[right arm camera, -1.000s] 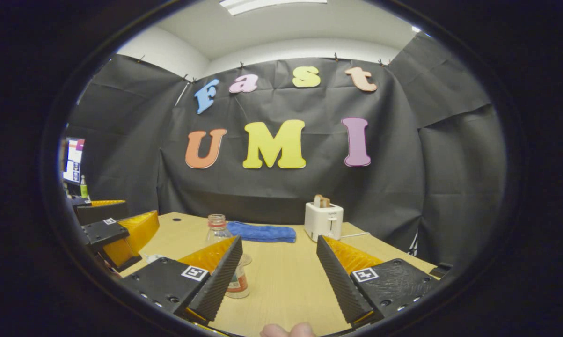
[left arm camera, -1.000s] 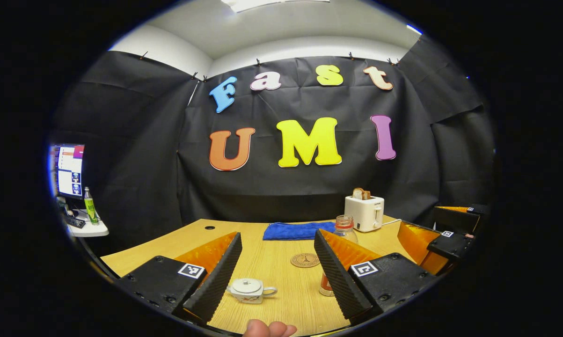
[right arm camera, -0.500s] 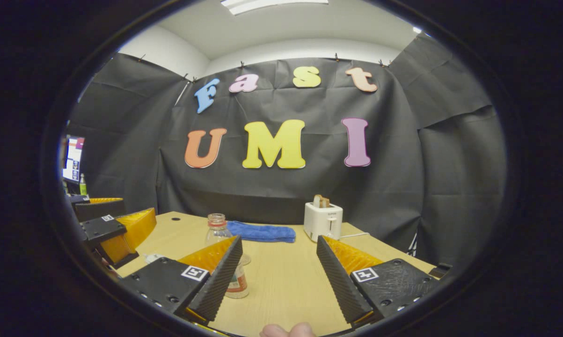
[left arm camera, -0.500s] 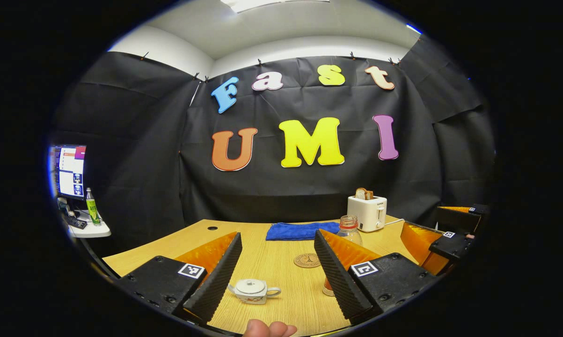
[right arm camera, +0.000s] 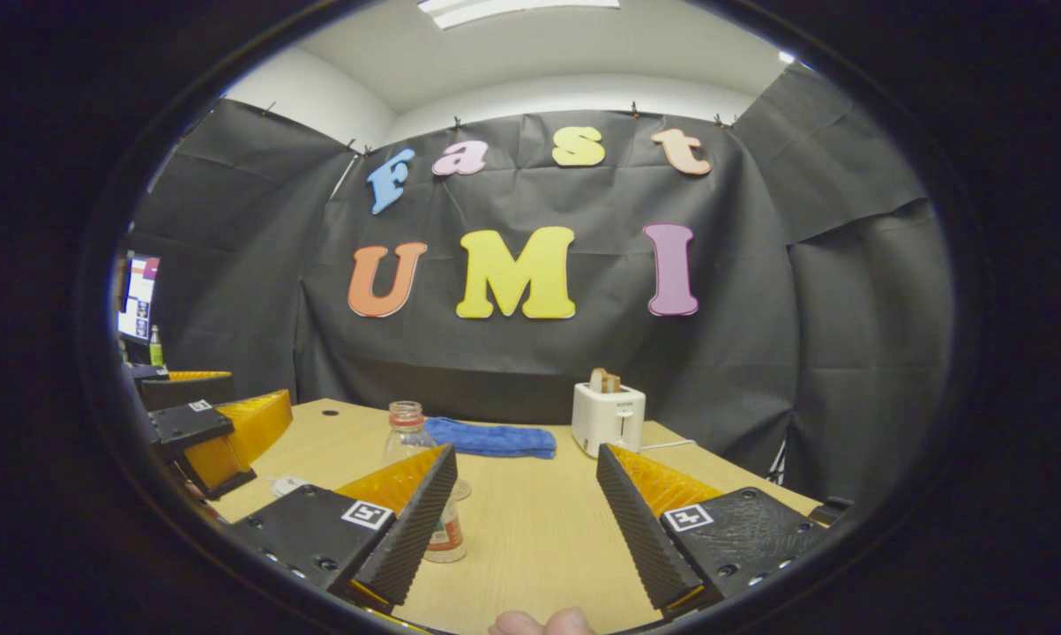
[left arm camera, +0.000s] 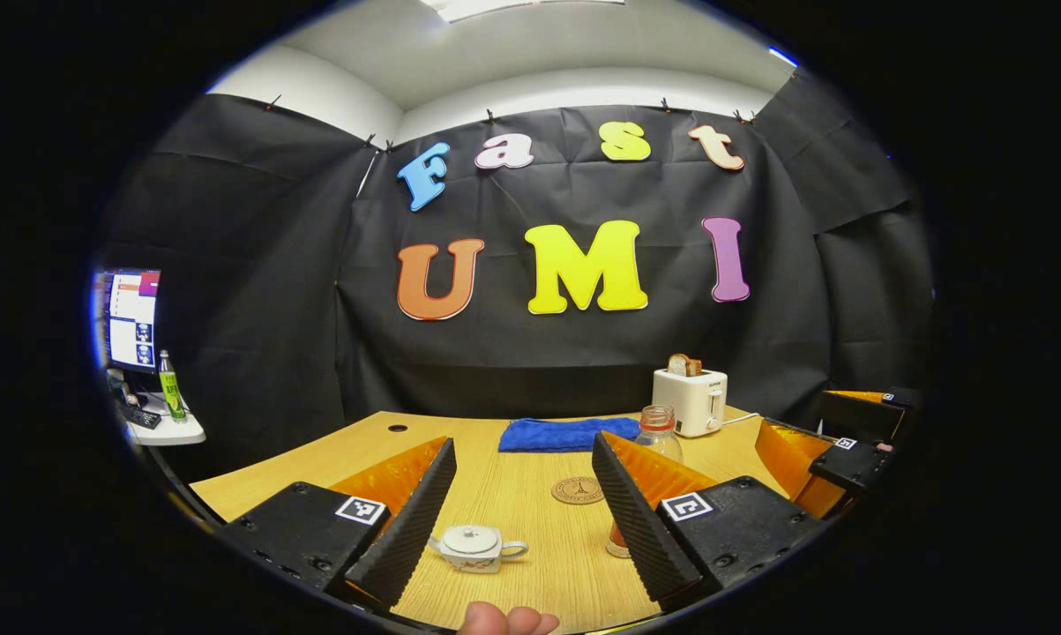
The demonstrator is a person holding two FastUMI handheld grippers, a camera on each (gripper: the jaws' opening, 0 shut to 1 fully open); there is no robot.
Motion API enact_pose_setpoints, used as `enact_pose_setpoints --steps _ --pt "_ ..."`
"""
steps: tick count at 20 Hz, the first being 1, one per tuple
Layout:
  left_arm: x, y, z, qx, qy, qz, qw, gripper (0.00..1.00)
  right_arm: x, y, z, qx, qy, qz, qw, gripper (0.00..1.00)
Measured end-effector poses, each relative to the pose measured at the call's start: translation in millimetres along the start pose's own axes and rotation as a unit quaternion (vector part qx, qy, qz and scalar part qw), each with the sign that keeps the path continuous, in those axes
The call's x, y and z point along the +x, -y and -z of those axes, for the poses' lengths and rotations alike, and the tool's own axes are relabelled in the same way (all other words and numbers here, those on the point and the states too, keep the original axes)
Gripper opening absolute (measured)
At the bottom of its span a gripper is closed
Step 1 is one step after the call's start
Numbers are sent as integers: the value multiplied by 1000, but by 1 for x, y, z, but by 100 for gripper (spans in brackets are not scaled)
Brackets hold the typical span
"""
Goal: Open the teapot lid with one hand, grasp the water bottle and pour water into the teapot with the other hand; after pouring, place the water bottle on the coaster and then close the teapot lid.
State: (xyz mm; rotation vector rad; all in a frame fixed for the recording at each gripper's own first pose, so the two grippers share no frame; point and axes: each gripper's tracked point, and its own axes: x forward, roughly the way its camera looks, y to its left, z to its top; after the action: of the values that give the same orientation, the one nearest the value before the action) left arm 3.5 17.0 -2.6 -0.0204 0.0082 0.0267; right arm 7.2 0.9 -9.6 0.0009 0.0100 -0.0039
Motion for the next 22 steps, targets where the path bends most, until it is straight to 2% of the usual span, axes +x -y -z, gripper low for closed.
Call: enact_pose_setpoints --steps 2,4,7,13,18,20,22 --pt "2 -7 0 -2 1 -10 1000 98 2 0 4 1 -6 -9 1000 93" --pt "3 -13 6 -1 -3 -17 1000 98 3 1 8 6 -6 -15 1000 98" --pt "-2 -20 24 -12 -18 -10 1000 98 5 -1 21 11 -12 -21 1000 95" --pt "-3 -55 76 -5 -67 -37 997 98 10 1 47 -5 -32 -26 999 95" --pt "13 -49 105 1 -111 -14 994 98 11 13 72 -11 -56 -15 998 95" --pt "23 -46 113 1 -124 -7 992 94 13 21 74 -7 -60 -8 998 98" --pt "31 -40 119 -6 -139 5 990 89 16 30 74 -11 -60 6 998 95"
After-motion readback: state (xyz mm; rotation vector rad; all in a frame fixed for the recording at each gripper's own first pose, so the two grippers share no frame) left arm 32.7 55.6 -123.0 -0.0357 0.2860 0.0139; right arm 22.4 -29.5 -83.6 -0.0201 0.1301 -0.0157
